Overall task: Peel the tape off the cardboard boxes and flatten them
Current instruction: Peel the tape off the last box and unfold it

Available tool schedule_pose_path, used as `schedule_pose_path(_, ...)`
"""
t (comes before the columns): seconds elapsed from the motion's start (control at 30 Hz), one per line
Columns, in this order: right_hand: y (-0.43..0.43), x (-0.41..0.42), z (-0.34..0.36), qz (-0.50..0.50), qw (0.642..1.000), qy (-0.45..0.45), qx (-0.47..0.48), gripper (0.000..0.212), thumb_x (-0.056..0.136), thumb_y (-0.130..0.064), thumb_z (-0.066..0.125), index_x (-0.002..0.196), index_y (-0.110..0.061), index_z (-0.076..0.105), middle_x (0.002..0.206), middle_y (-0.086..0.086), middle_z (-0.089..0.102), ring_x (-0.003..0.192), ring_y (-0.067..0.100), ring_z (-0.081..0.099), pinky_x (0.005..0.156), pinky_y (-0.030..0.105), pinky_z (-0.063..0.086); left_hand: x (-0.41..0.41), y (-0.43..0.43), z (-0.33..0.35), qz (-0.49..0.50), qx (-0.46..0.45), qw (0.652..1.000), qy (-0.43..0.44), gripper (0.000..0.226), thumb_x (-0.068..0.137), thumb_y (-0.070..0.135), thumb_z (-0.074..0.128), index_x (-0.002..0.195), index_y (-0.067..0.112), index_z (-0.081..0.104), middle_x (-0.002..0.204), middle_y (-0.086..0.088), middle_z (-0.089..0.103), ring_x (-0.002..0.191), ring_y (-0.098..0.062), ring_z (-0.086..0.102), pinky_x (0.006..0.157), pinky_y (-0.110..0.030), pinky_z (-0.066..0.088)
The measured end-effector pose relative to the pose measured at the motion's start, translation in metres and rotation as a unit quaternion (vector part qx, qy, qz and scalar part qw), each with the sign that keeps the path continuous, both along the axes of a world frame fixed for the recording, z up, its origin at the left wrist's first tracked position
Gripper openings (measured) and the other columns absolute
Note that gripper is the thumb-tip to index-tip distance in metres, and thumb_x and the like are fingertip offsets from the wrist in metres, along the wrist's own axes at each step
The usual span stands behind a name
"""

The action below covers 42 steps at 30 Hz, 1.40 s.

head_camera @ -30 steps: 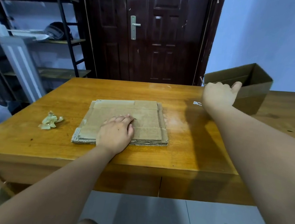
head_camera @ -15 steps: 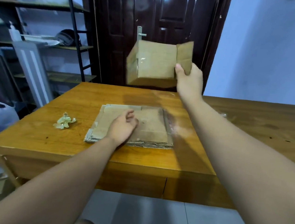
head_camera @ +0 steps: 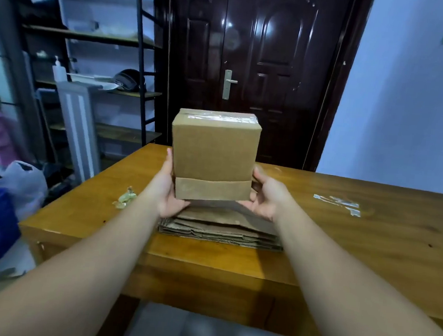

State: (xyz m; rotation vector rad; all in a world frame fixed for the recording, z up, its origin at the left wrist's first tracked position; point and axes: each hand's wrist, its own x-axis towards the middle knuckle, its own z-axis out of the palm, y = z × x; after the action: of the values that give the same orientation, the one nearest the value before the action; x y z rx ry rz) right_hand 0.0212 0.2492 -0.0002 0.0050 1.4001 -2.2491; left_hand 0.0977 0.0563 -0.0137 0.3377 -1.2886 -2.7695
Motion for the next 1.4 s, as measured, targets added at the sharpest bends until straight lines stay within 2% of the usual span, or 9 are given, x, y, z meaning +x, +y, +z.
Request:
schedule_pose_path(0.23, 0.006, -0.006, -0.025, -0.031, 0.991, 0.000, 0.132, 0.024, 0.103, -0.019, 0.039, 0.086, -0.018, 0.057, 0.084, 0.003, 0.062, 0.072, 0.019, 0.059, 0.096, 0.044, 0.047, -0.004, -0.012, -0.017, 0.083, -0.002, 0.985, -0.154, 0.015, 0.090, 0.019, 0.064, 0.086, 0.005, 0.058, 0.063, -0.007, 0.064, 0.060, -0.009, 0.050, 0.053, -0.024, 0.057)
schedule_pose_path(0.37, 0.010, -0.010, -0.041, -0.051, 0.971, 0.035, 0.231, 0.024, 0.103, -0.013, 0.038, 0.094, -0.016, 0.060, 0.081, 0.005, 0.063, 0.069, 0.019, 0.060, 0.048, 0.028, 0.057, -0.005, -0.009, -0.027, 0.052, -0.025, 0.988, -0.141, 0.009, 0.096, 0.005, 0.047, 0.094, 0.004, 0.055, 0.093, -0.018, 0.061, 0.085, -0.031, 0.060, 0.087, -0.049, 0.051)
schedule_pose_path(0.43, 0.012, -0.006, -0.044, -0.054, 0.967, 0.050, 0.243, 0.022, 0.104, -0.015, 0.039, 0.088, -0.013, 0.055, 0.084, 0.007, 0.063, 0.071, 0.020, 0.061, 0.043, 0.028, 0.056, -0.005, -0.007, -0.028, 0.043, -0.017, 0.992, -0.115, 0.013, 0.097, 0.003, 0.043, 0.099, 0.003, 0.055, 0.100, -0.021, 0.062, 0.093, -0.035, 0.060, 0.099, -0.057, 0.040)
schedule_pose_path(0.53, 0.011, -0.007, -0.050, -0.058, 0.957, 0.081, 0.271, 0.015, 0.104, -0.021, 0.039, 0.108, -0.010, 0.048, 0.085, 0.006, 0.062, 0.070, 0.021, 0.061, 0.058, 0.035, 0.055, -0.008, -0.008, -0.035, 0.063, -0.014, 0.992, -0.106, 0.028, 0.098, -0.002, 0.038, 0.123, 0.001, 0.050, 0.103, -0.023, 0.061, 0.099, -0.038, 0.058, 0.092, -0.056, 0.043)
schedule_pose_path(0.63, 0.005, -0.014, -0.054, -0.088, 0.927, 0.105, 0.348, 0.047, 0.102, -0.030, 0.042, 0.145, -0.019, 0.028, 0.104, 0.012, 0.063, 0.082, 0.026, 0.063, 0.070, 0.042, 0.059, -0.007, -0.008, -0.040, 0.076, -0.015, 0.993, -0.088, 0.035, 0.098, -0.006, 0.033, 0.130, 0.001, 0.044, 0.102, -0.023, 0.061, 0.099, -0.039, 0.057, 0.091, -0.055, 0.042)
schedule_pose_path(0.8, 0.002, -0.016, -0.057, -0.110, 0.916, 0.119, 0.368, 0.031, 0.099, -0.023, 0.044, 0.129, -0.015, 0.040, 0.104, 0.014, 0.061, 0.079, 0.028, 0.062, 0.063, 0.040, 0.059, -0.004, -0.010, -0.037, 0.060, -0.009, 0.996, -0.062, 0.040, 0.092, -0.003, 0.040, 0.132, -0.001, 0.043, 0.112, -0.024, 0.059, 0.098, -0.039, 0.061, 0.092, -0.055, 0.045)
schedule_pose_path(1.0, 0.011, -0.016, -0.063, -0.092, 0.925, 0.116, 0.351, 0.027, 0.099, -0.012, 0.036, 0.123, -0.013, 0.049, 0.086, 0.011, 0.060, 0.067, 0.023, 0.056, 0.051, 0.031, 0.048, -0.012, -0.016, -0.023, 0.005, -0.028, 0.995, -0.091, 0.054, 0.083, 0.046, 0.066, 0.123, 0.012, 0.052, 0.119, -0.019, 0.062, 0.107, -0.038, 0.062, 0.098, -0.058, 0.043)
schedule_pose_path(1.23, 0.012, -0.015, -0.065, -0.101, 0.919, 0.108, 0.364, 0.021, 0.100, -0.010, 0.035, 0.112, -0.011, 0.052, 0.091, 0.014, 0.063, 0.079, 0.028, 0.062, 0.067, 0.038, 0.057, -0.009, -0.008, -0.029, 0.017, -0.047, 0.997, -0.057, 0.021, 0.094, 0.010, 0.053, 0.115, 0.004, 0.056, 0.100, -0.016, 0.065, 0.091, -0.027, 0.063, 0.084, -0.041, 0.051)
schedule_pose_path(1.4, 0.005, -0.014, -0.068, -0.146, 0.884, 0.135, 0.423, 0.026, 0.094, -0.009, 0.042, 0.115, -0.005, 0.056, 0.103, 0.019, 0.065, 0.092, 0.036, 0.065, 0.080, 0.048, 0.058, -0.009, -0.015, -0.038, 0.034, -0.030, 0.998, -0.050, 0.045, 0.094, -0.003, 0.042, 0.134, 0.015, 0.049, 0.119, -0.020, 0.061, 0.095, -0.029, 0.064, 0.076, -0.043, 0.058)
